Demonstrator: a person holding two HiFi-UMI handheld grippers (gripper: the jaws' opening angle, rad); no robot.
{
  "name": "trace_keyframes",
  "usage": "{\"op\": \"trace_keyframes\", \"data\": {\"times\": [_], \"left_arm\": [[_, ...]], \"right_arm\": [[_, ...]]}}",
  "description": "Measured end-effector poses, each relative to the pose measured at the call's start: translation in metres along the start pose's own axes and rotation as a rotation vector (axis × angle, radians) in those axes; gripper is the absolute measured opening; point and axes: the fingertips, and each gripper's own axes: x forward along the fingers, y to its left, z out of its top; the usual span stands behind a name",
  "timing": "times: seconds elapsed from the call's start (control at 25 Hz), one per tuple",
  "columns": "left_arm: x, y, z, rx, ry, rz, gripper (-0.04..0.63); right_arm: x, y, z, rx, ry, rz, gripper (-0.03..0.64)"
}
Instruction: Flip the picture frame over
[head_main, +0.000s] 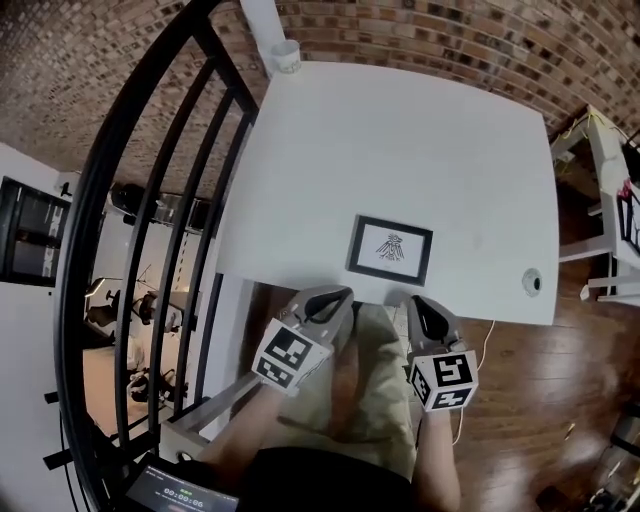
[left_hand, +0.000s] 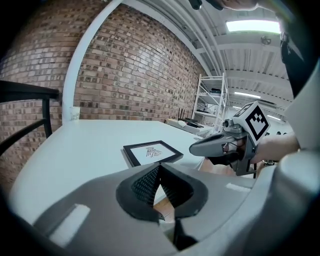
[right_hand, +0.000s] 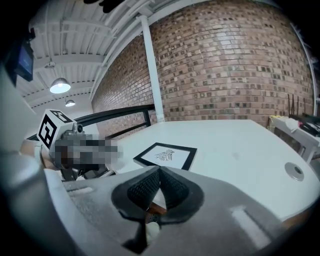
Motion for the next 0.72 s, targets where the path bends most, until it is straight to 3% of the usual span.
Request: {"op": "trace_keyframes", "data": {"times": [0.52,0.6,0.72], "left_arm": [[0.016,0.03,-0.002,-0.036,0.045,0.029,0.035],[0.016,0.03,-0.002,-0.034,0.049,0.025,0.046],[0.016,0.03,-0.001,-0.026,0.06,0.02,0.07]], "right_arm": [[0.005,-0.035,-0.009,-0.011,0.053,-0.076,-0.008],[0.007,-0.035,-0.014,0.004,0.076,-0.059,0.07],[0.01,-0.033,-0.02,0.005,0.105,-0.044,0.086]]}}
